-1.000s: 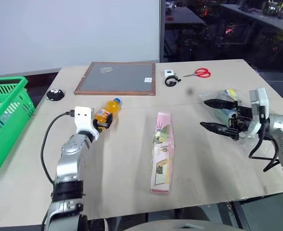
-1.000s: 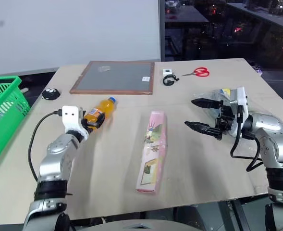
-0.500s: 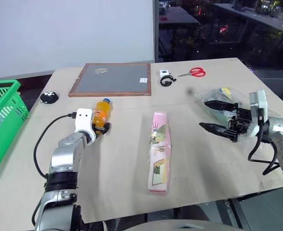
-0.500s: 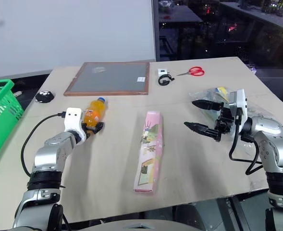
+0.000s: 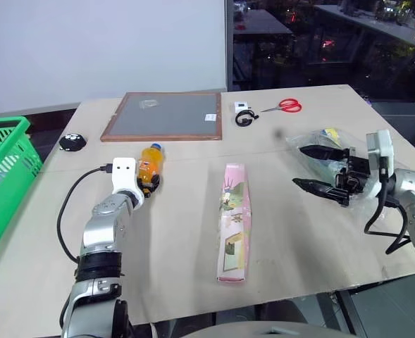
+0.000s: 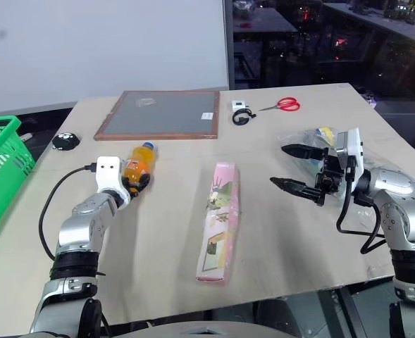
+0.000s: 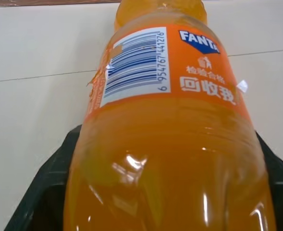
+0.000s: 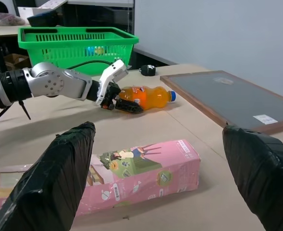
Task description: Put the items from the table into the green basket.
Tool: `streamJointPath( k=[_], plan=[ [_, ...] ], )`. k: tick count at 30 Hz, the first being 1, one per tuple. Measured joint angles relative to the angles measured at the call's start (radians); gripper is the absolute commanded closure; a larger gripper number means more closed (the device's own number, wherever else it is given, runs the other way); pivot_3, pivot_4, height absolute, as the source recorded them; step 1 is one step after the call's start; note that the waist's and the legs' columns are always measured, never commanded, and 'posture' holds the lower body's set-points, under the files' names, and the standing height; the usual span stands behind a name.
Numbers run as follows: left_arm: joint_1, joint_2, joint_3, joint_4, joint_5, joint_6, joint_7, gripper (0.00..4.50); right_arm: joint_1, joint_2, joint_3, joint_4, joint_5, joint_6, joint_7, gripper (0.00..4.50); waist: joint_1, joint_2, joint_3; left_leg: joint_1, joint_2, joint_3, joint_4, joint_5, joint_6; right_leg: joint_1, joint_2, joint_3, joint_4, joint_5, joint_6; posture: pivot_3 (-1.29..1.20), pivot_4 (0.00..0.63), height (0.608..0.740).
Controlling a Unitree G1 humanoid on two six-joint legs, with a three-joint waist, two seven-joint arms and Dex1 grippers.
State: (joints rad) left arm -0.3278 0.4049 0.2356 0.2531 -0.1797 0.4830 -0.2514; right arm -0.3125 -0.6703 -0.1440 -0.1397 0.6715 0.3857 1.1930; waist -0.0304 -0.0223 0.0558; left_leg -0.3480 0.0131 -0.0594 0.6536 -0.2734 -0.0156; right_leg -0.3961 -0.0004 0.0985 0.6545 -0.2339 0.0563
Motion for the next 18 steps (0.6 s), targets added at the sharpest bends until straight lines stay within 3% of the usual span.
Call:
streamJointPath(
  k=[6,10,14,18],
  plan=[
    [0.014,-0.026,0.000,0.002,0.004,-0.099,0.016,1.48,-0.006,-0.001,0.006,0.004,-0.001,0.000,0.009,0.00,0.002,-0.002,0.001,-0.002,0.000,-0.001,0.000,0.000,0.000,-0.001,0.000,-0.001,-0.001,0.002,-0.003,0.02,0.000,0.740],
    [-0.036,-0.006,0.039,-0.001,0.052,-0.220,0.127,1.48,-0.029,0.000,0.010,0.006,0.000,0.002,0.017,0.00,0.001,-0.006,0.003,-0.003,0.000,-0.002,0.000,0.000,0.000,-0.002,0.000,-0.002,-0.001,0.002,-0.003,0.02,0.000,0.740],
    [-0.124,0.177,0.147,-0.067,0.119,-0.243,0.239,1.48,-0.082,0.012,0.014,-0.003,0.032,0.028,0.018,0.00,-0.013,-0.009,0.004,-0.009,0.001,-0.003,0.000,0.000,0.000,-0.009,0.000,-0.003,0.002,0.002,-0.003,0.04,0.000,0.740],
    [-0.132,0.365,0.290,-0.073,0.148,-0.237,0.281,1.48,-0.131,0.055,0.031,-0.025,0.056,0.048,0.001,0.00,-0.013,-0.005,0.002,-0.012,0.001,-0.002,-0.001,0.000,0.000,-0.015,-0.002,-0.003,0.004,0.002,-0.003,0.04,0.000,0.740]
  ],
)
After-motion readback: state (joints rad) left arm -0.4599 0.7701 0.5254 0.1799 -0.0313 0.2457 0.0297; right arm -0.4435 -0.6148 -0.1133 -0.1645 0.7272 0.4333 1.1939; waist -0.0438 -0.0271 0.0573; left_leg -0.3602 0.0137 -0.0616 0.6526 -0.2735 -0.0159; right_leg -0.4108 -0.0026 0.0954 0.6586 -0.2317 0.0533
